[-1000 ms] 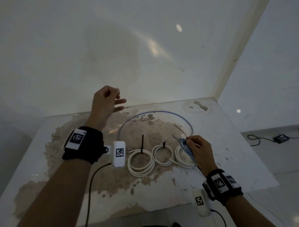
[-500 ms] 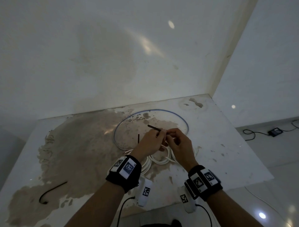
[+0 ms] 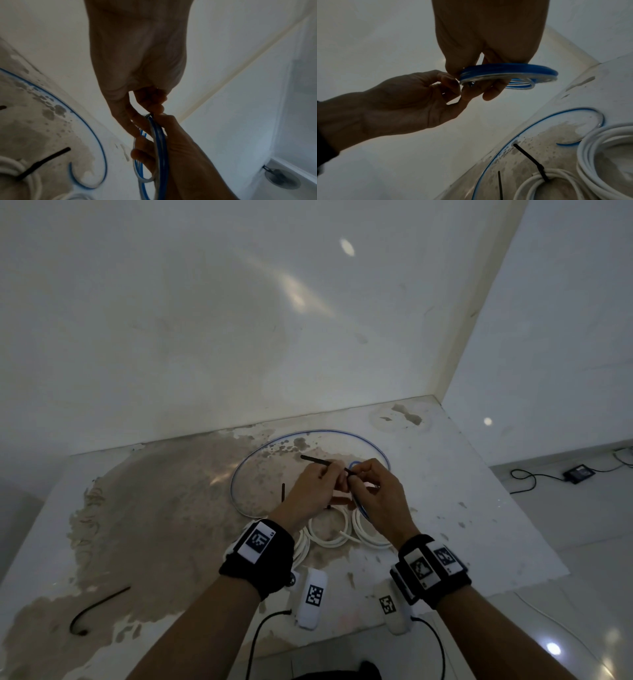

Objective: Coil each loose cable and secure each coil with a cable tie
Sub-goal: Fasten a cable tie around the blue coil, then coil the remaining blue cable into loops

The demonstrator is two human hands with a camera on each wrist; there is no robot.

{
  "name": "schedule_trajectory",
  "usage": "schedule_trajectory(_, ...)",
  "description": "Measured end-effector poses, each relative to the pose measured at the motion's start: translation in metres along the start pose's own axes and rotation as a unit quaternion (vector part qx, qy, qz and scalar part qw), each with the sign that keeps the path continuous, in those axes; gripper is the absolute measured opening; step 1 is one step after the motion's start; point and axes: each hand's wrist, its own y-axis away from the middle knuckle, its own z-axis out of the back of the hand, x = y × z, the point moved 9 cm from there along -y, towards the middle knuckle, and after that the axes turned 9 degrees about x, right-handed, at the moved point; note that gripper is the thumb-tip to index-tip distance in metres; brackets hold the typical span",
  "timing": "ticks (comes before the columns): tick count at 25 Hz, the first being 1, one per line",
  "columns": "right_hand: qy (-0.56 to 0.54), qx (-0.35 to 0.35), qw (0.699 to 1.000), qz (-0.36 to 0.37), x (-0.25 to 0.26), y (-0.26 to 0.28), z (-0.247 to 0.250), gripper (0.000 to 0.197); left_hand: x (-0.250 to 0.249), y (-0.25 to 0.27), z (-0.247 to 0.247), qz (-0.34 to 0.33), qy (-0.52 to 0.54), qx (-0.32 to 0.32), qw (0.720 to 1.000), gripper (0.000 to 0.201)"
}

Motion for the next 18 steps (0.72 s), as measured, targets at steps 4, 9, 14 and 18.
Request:
schedule_trajectory(4,0.005,0.035,0.998,-0.052,-0.018,0.006,0.014,0.016,0.013,-0.015,-0.008,-0.006,-0.005,-0.024,1.0,0.045)
schedule_trajectory(9,0.242,0.076,0.966,-0.048,-0.082,0.02,0.07,0.008,0.078,-0.021,-0.045,0.015,-0.102,0.038,0.994,0.019)
schedule_trajectory(14,0.426,-0.015,0.9,-0.092,-0.163,0.035,0.146,0.012,0.146,-0.008,-0.041,0.096,-0.179,0.057,0.978,0.021)
schedule_trajectory(18,0.425,0.031,0.893,-0.147,-0.215,0.039,0.144,0.013,0.178,-0.001,-0.034,0.134,-0.179,0.042,0.974,0.023)
